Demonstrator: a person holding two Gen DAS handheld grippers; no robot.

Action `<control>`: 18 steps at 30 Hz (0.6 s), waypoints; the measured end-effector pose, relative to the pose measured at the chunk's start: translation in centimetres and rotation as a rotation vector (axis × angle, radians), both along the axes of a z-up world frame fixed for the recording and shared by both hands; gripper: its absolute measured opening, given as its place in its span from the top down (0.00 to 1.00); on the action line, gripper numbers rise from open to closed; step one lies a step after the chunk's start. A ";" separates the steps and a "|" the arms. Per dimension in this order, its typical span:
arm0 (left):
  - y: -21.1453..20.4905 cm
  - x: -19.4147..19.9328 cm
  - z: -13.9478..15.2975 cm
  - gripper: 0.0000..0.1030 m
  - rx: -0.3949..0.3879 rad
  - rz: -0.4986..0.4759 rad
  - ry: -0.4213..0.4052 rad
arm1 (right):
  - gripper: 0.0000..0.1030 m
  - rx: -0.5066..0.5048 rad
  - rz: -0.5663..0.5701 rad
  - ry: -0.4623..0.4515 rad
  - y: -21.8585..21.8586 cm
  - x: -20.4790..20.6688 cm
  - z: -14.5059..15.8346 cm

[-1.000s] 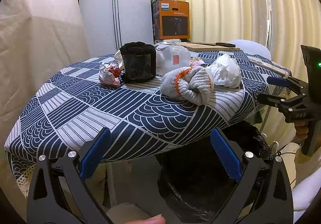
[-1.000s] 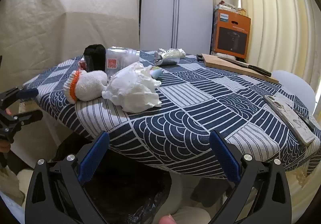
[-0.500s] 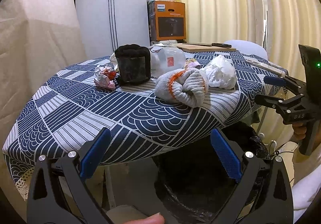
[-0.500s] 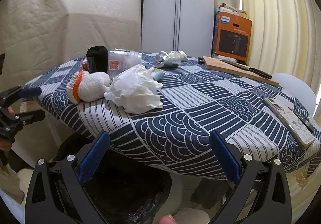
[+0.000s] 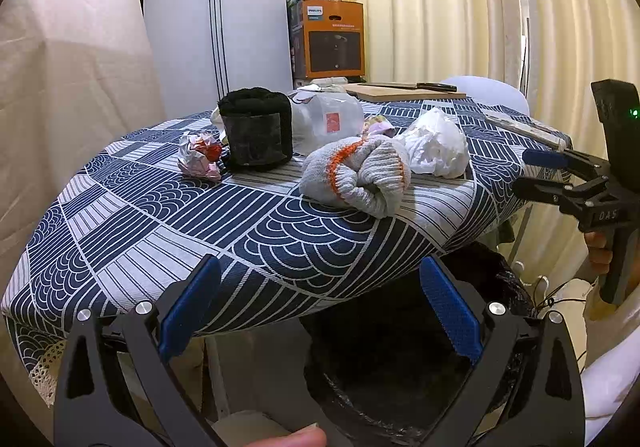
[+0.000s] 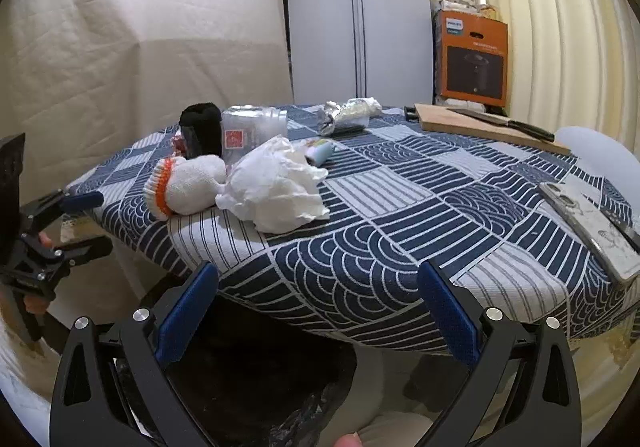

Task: Collect trash
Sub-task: 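Move both tools toward the glove bundle and tissue on the table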

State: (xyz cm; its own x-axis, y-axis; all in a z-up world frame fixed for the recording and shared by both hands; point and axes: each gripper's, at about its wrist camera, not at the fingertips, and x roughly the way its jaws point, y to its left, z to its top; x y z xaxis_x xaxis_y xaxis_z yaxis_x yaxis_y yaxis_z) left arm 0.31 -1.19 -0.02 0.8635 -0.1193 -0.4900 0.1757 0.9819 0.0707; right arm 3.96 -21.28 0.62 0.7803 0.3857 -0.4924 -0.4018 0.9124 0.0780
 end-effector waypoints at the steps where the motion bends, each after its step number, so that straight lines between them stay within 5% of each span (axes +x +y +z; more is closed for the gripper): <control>1: 0.0 0.1 -0.1 0.05 -0.001 -0.003 0.003 | 0.07 0.005 0.006 0.000 0.0 0.0 0.0; 18: -0.6 1.7 0.0 0.06 -0.010 -0.060 0.048 | 0.07 -0.082 0.049 -0.009 2.4 0.9 -0.5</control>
